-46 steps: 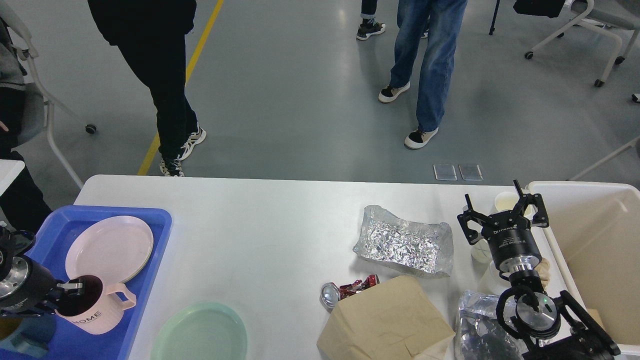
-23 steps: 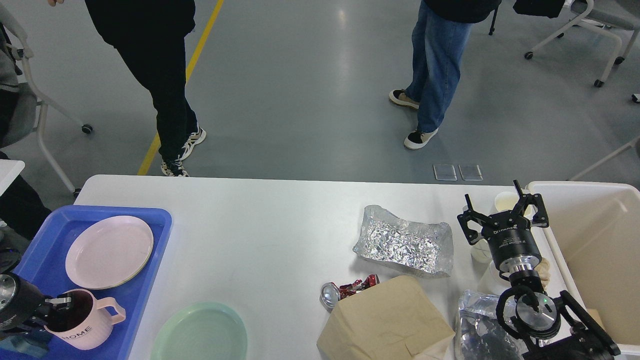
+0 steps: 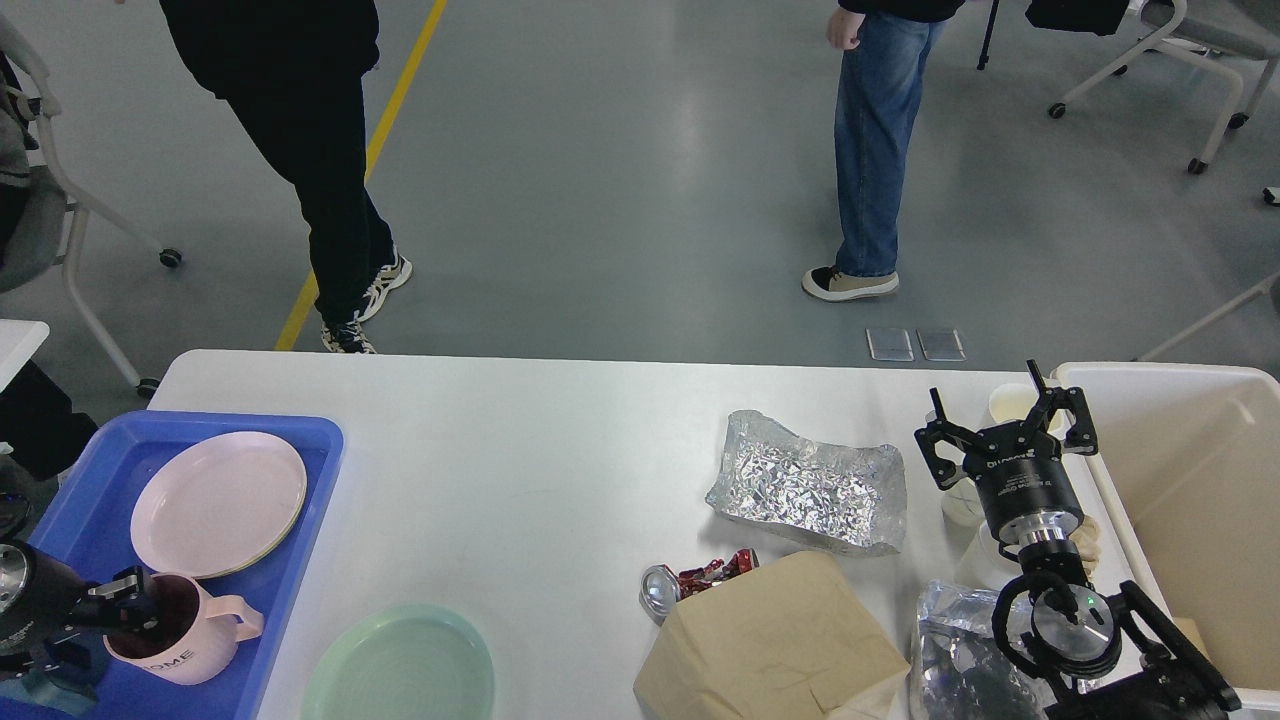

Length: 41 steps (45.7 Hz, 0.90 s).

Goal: Tidy desktop
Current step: 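Release the mug and raise the left gripper away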

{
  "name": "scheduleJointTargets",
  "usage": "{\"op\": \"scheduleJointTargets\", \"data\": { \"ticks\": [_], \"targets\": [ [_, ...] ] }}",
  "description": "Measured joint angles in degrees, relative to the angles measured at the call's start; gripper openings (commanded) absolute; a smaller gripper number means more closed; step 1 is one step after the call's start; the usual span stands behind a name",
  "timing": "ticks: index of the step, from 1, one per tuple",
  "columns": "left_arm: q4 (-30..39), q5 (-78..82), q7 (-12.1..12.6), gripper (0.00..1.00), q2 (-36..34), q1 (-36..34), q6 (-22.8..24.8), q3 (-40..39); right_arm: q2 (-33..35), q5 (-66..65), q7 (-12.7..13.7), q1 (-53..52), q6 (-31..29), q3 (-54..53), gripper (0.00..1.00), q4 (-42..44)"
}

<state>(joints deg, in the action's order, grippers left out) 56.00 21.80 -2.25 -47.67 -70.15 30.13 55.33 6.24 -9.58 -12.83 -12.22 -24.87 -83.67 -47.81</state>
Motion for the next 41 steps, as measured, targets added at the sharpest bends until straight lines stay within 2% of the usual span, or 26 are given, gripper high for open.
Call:
{"op": "scheduleJointTargets", "data": {
  "ticks": [8, 17, 29, 41],
  "targets": [
    [1.1, 0.0, 0.0, 0.96, -0.4, -2.0, 2.7, 1.0, 0.0, 0.0, 0.0, 0.0, 0.0, 0.0, 1.00, 0.0],
    [6.1, -0.1, -0.2, 0.96, -1.3, -8.2, 4.3, 5.6, 0.0, 0.0, 0.0, 0.0, 0.0, 0.0, 1.00, 0.0],
    [14.4, -4.6, -0.7, 0.96, -1.3, -21.8, 4.5, 19.5, 0.0, 0.0, 0.0, 0.0, 0.0, 0.0, 1.00, 0.0],
    [22.8, -6.0, -0.2, 0.96, 2.0, -40.5, 6.6, 31.6, -0.1, 0.0, 0.0, 0.0, 0.0, 0.0, 1.00, 0.0]
  ]
}}
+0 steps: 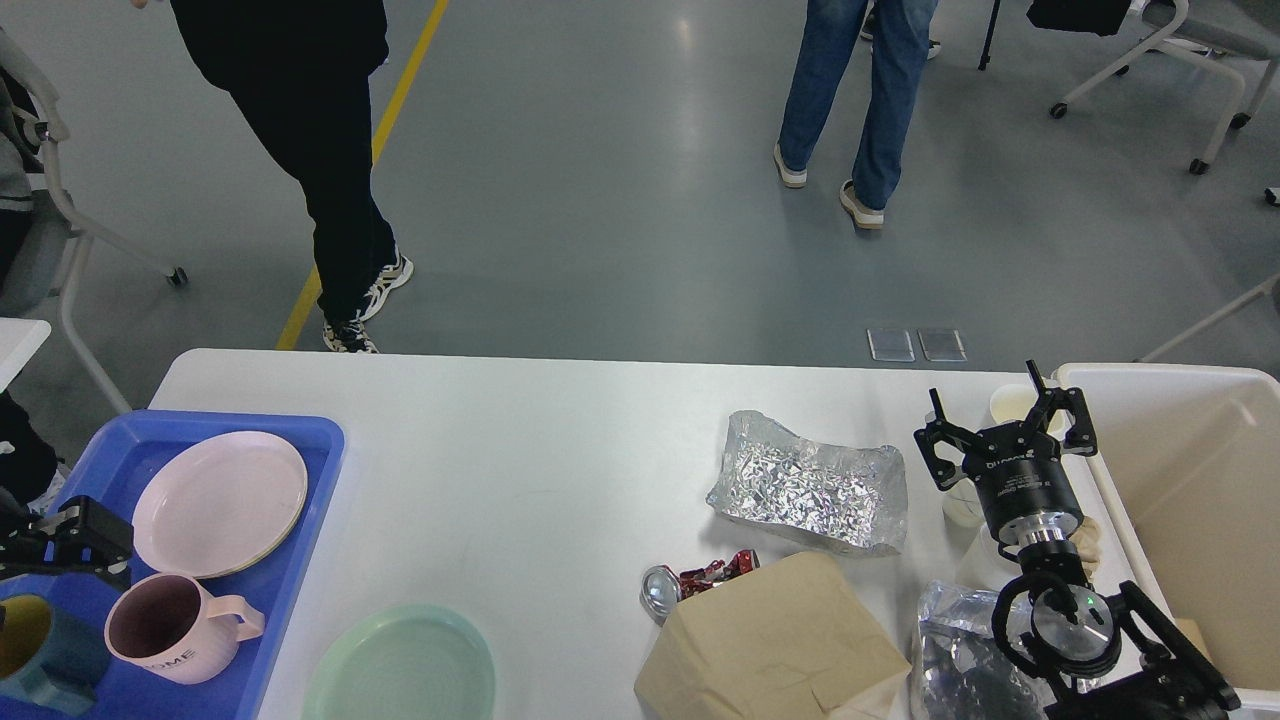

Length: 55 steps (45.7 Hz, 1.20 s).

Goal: Tidy desktop
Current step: 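Release the mug and raise the left gripper away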

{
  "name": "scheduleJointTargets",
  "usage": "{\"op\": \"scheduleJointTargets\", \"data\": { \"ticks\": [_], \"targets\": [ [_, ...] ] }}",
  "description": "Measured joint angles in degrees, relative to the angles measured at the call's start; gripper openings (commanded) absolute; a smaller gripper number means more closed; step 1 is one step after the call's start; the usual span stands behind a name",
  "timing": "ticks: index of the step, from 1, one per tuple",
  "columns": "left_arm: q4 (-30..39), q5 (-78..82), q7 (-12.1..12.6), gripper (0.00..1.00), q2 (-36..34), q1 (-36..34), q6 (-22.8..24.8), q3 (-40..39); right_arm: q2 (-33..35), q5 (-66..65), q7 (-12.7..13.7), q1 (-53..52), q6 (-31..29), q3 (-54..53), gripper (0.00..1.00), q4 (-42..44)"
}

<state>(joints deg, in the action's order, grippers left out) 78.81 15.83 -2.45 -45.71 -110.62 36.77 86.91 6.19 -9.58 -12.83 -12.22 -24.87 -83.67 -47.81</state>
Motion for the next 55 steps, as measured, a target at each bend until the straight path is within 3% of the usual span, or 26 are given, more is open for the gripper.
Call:
{"op": "scheduleJointTargets", "data": {
  "ticks": [14, 25, 36, 43, 55],
  "targets": [
    [5.6, -1.7, -0.2, 0.96, 8.6, -22.0, 7.0, 4.5, 0.1, 0.0, 0.0, 0.0, 0.0, 0.0, 1.00, 0.0],
    [10.9, -13.6, -0.4, 0.96, 20.4, -35.8, 9.9, 4.6, 0.1, 0.0, 0.0, 0.0, 0.0, 0.0, 1.00, 0.0],
    [13.8, -23.6, -0.7, 0.96, 30.1, -47.7, 17.7, 3.6, 0.1, 0.0, 0.0, 0.0, 0.0, 0.0, 1.00, 0.0],
    [14.8, -25.4, -0.7, 0.96, 32.9, -51.2, 18.2, 2.0, 0.1, 0.0, 0.0, 0.0, 0.0, 0.0, 1.00, 0.0],
    [14.8, -25.2, -0.7, 0.96, 34.8, -50.2, 18.2, 0.4, 0.1, 0.0, 0.0, 0.0, 0.0, 0.0, 1.00, 0.0]
  ]
}}
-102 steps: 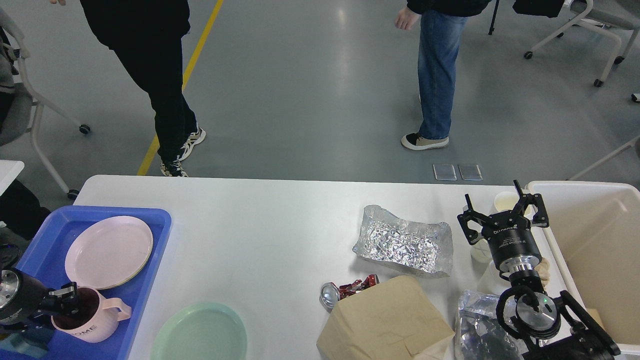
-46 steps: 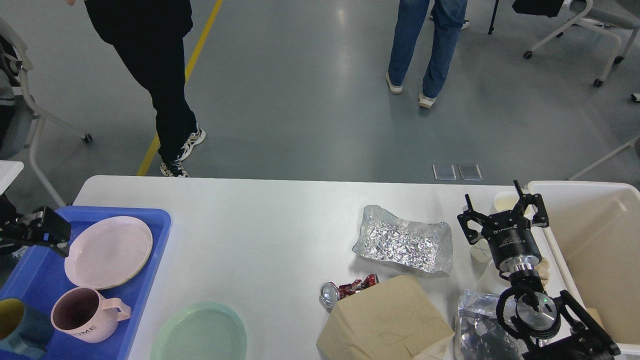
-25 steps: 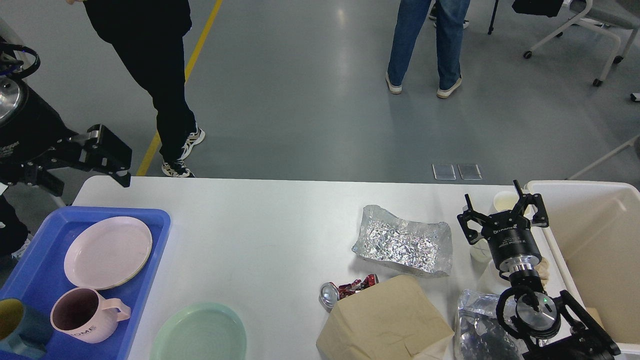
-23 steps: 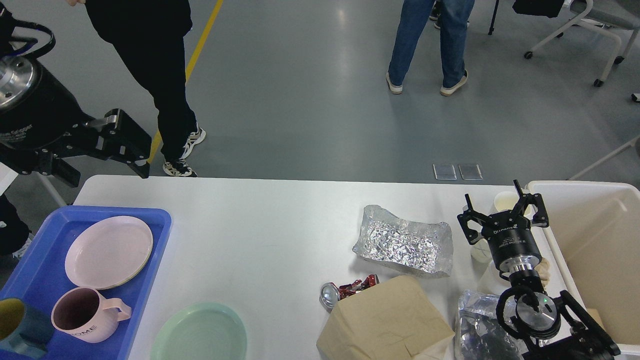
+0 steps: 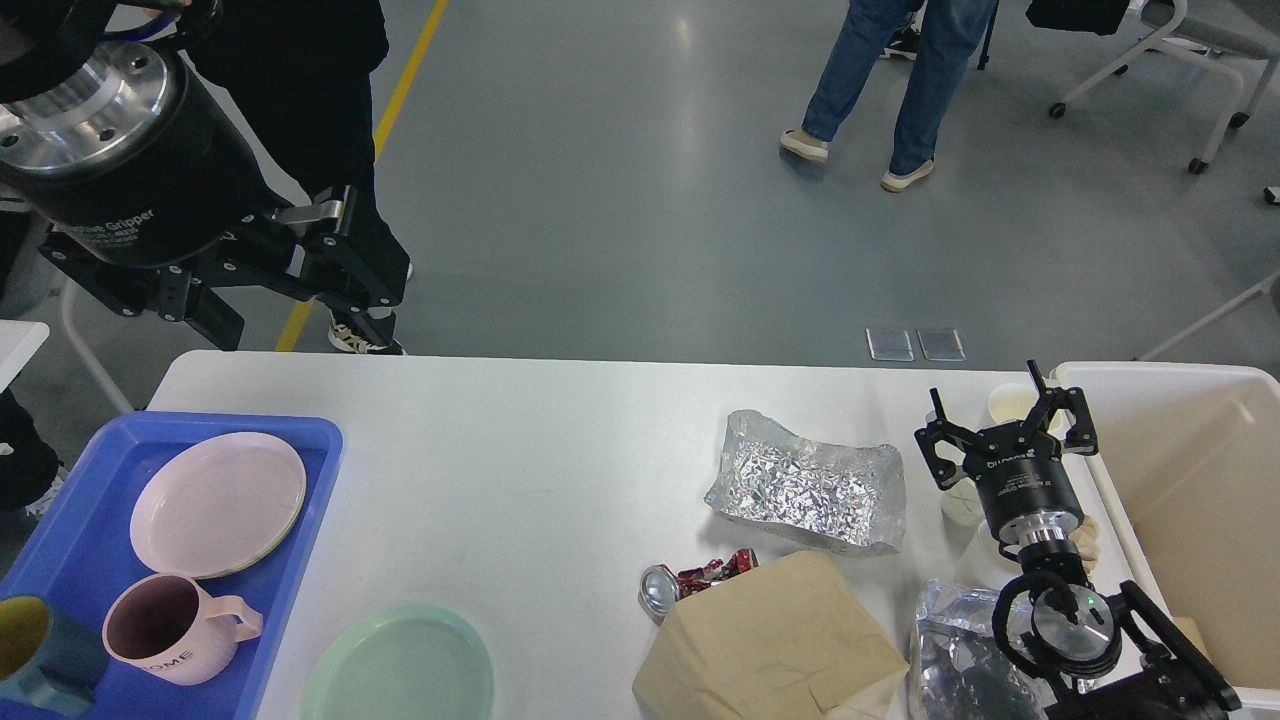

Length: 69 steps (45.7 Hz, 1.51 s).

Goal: Tidy desktop
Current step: 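Release the mug and raise the left gripper away, then lower the left gripper to the pale green plate's rim and grasp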

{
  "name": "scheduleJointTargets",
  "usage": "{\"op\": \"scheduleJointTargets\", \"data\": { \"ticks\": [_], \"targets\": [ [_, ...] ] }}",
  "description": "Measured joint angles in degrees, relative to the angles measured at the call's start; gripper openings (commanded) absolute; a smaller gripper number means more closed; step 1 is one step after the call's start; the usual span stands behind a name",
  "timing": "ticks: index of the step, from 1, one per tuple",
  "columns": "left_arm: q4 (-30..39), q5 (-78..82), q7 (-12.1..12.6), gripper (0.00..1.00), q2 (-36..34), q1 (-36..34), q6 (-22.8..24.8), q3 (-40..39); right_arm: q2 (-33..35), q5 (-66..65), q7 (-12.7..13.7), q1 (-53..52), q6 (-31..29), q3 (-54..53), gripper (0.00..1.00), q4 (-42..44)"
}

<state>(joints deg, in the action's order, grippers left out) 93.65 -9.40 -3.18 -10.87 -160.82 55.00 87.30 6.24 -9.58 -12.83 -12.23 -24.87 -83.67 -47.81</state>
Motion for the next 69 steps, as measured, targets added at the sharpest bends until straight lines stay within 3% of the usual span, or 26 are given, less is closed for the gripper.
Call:
{"op": "scheduleJointTargets", "data": {
  "ticks": [17, 25, 48, 59, 69],
  "targets": [
    [0.1, -0.3, -0.1, 0.95, -0.1, 2.3, -0.7, -0.4, 0.0, 0.0, 0.0, 0.0, 0.0, 0.0, 1.00, 0.0],
    [0.3, 0.1, 0.7, 0.94, -1.6, 9.7, -2.8, 0.2, 0.0, 0.0, 0.0, 0.0, 0.0, 0.0, 1.00, 0.0],
    [-0.2, -0.2, 0.6, 0.84, -10.6, 43.5, -21.3, -1.9, 0.0, 0.0, 0.0, 0.0, 0.0, 0.0, 1.00, 0.0],
    [-0.7, 0.5, 0.8, 0.84, -13.5, 62.1, -39.7, -8.7, 0.0, 0.0, 0.0, 0.0, 0.0, 0.0, 1.00, 0.0],
    [-2.1, 1.4, 0.7, 0.84, -13.5, 69.8, -44.1, -10.7, 0.0, 0.0, 0.0, 0.0, 0.0, 0.0, 1.00, 0.0]
  ]
}}
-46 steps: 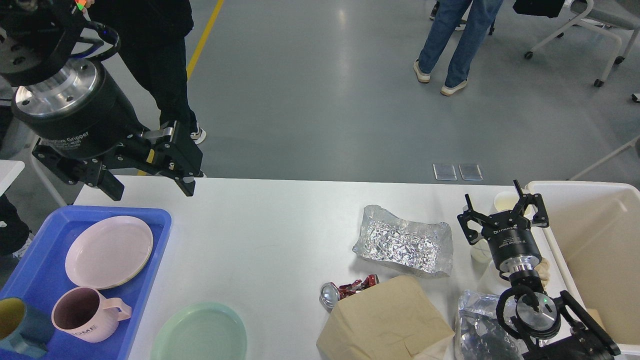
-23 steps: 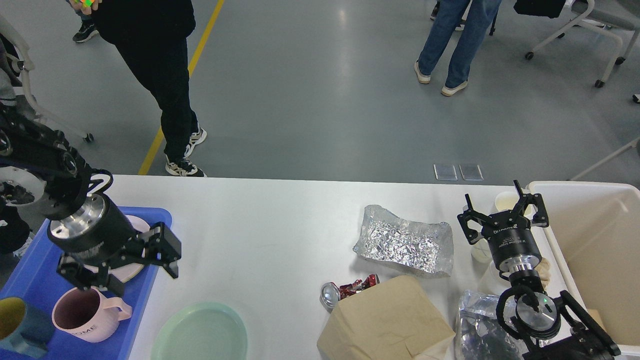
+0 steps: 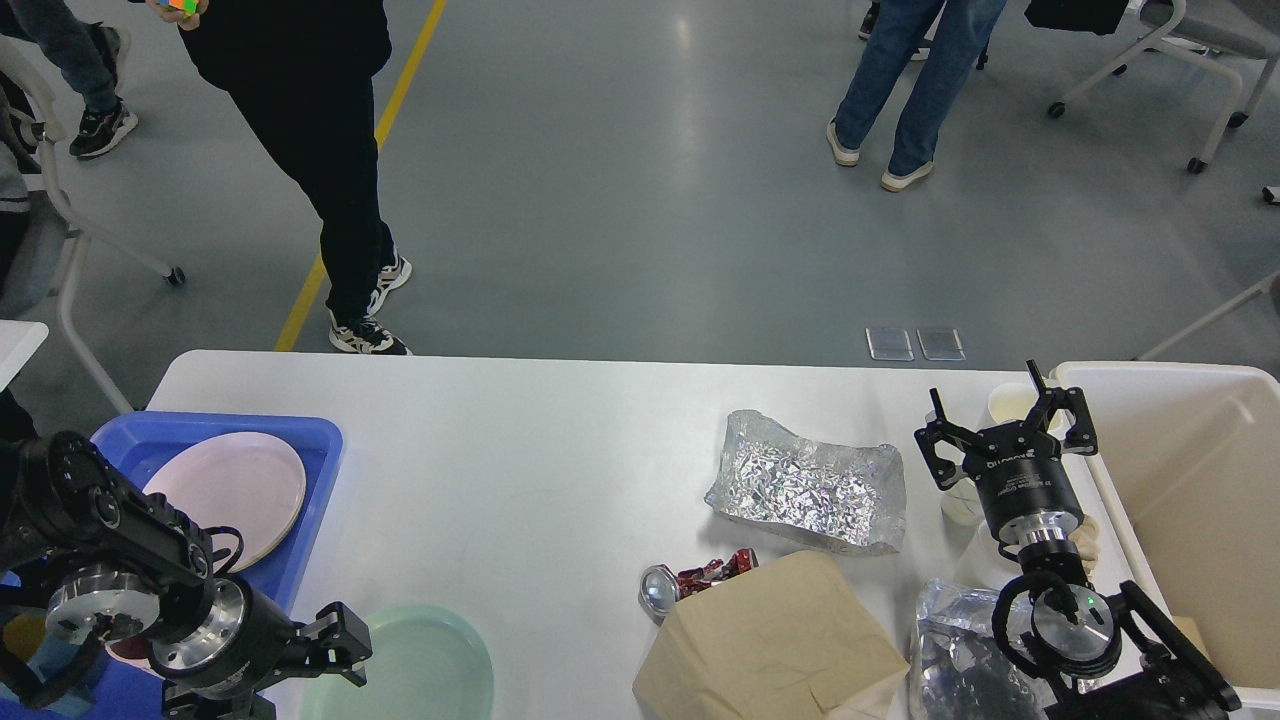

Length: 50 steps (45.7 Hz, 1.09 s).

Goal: Tidy desktop
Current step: 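Lower the left gripper to the pale green plate's rim and grasp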

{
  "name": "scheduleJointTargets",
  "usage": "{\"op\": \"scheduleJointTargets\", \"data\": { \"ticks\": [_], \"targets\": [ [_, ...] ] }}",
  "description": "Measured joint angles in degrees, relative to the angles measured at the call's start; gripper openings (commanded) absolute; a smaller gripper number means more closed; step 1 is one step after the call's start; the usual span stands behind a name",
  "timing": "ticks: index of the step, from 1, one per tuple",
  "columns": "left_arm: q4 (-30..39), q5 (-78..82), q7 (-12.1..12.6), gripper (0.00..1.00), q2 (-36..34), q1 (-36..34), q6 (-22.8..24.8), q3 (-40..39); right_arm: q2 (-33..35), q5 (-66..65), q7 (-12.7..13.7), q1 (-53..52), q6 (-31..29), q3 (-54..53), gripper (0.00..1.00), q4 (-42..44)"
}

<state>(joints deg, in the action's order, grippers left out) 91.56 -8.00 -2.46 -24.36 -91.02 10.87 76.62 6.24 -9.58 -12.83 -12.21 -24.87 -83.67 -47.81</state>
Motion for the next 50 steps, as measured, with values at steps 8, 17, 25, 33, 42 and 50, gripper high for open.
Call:
{"op": "scheduleJointTargets", "data": {
  "ticks": [8, 17, 25, 33, 42, 50],
  "targets": [
    [-1.6, 0.3, 0.0, 0.80, -0.4, 4.6, -2.5, -0.9, 0.0, 0.0, 0.0, 0.0, 0.0, 0.0, 1.00, 0.0],
    [-1.9, 0.5, -0.1, 0.79, 0.0, 9.4, -8.7, -2.4, 0.0, 0.0, 0.0, 0.0, 0.0, 0.0, 1.00, 0.0],
    [-1.9, 0.5, 0.0, 0.79, 0.2, 11.7, -12.1, -4.1, 0.0, 0.0, 0.0, 0.0, 0.0, 0.0, 1.00, 0.0],
    [-2.0, 0.5, 0.2, 0.79, -0.9, 11.8, -12.6, -3.8, 0.0, 0.0, 0.0, 0.0, 0.0, 0.0, 1.00, 0.0],
    [-2.5, 0.6, -0.2, 0.79, -2.4, 12.4, -13.2, -3.8, 0.0, 0.0, 0.0, 0.0, 0.0, 0.0, 1.00, 0.0],
    [-3.0, 2.5, -0.5, 0.77, -3.2, 13.4, -13.4, -4.4, 0.0, 0.0, 0.0, 0.0, 0.0, 0.0, 1.00, 0.0]
  ]
}}
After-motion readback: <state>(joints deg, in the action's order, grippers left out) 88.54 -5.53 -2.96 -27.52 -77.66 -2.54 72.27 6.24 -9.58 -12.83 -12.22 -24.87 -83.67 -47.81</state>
